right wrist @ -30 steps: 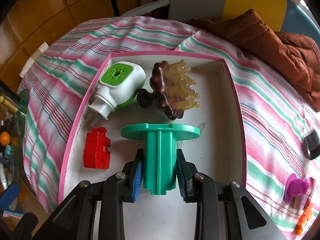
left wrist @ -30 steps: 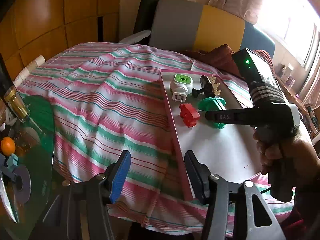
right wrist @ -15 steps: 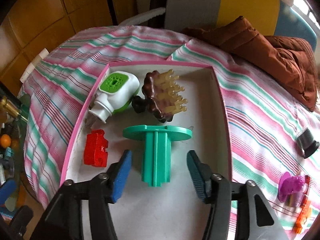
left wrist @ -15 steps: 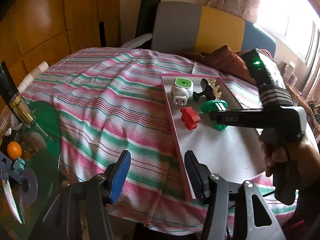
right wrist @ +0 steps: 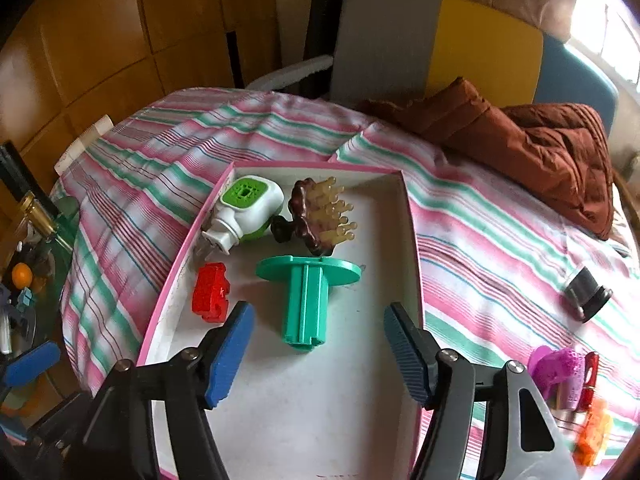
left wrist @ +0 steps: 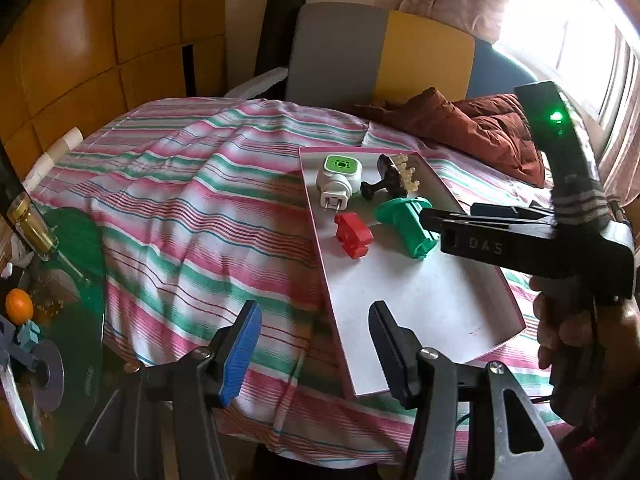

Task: Organize rigid objects
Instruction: 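Move the right gripper back to the remaining toys beside the tray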

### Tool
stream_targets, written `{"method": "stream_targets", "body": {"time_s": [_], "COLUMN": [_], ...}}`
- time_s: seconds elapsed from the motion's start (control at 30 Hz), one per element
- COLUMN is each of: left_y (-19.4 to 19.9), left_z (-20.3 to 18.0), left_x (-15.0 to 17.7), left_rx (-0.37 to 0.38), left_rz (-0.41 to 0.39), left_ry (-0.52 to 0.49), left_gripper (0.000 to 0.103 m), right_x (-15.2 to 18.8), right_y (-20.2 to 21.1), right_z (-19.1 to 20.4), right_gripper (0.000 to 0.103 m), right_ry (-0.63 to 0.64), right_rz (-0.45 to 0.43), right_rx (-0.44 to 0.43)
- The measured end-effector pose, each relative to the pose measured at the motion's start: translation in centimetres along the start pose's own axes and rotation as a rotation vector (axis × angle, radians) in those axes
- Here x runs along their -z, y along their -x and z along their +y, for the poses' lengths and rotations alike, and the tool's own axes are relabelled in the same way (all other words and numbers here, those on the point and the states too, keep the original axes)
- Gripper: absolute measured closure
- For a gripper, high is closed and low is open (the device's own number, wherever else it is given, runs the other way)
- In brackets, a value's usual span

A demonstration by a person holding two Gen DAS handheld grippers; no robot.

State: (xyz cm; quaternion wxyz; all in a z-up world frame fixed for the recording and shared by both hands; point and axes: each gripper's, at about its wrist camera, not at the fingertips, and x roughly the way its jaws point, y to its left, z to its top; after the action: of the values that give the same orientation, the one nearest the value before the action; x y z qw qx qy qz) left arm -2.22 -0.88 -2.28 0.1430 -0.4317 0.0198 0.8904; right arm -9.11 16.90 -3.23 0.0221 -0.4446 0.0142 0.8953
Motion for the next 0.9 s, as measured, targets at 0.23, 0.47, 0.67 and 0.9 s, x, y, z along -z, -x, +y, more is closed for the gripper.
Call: {"method": "stream_targets", "body": {"time_s": [0.23,0.47,0.67,0.9], "left_y": [-0.1,0.0,-0.1,-0.2], "left_z": [-0.7,-1.4,-2.1,-2.9], "left_x": [0.0,0.0,-0.1,0.0], "left_rx": [-0.037,-0.037,0.000,0.060], "left_rz": [0.011,0.008,0.009,0.027], "left_ry": [-0.031,-0.056,-0.053,-0.046], "left_gripper": [0.047,0.047,0.047,0.047], "right_x": [0.4,1.2,2.2,3.8], "right_y": [1.6,3.7,5.7,7.3], "right_z": [-0.8,-3.0,-7.9,-15.1], "right_gripper": [0.032,0.030,0.029,0.029], "right_ry": [0.008,0.001,-0.060,-0.176], "right_rz": [-0.040,-0.073,-0.085,-0.083], "right_rx": [0.010,0.027,0.091,0.202]}}
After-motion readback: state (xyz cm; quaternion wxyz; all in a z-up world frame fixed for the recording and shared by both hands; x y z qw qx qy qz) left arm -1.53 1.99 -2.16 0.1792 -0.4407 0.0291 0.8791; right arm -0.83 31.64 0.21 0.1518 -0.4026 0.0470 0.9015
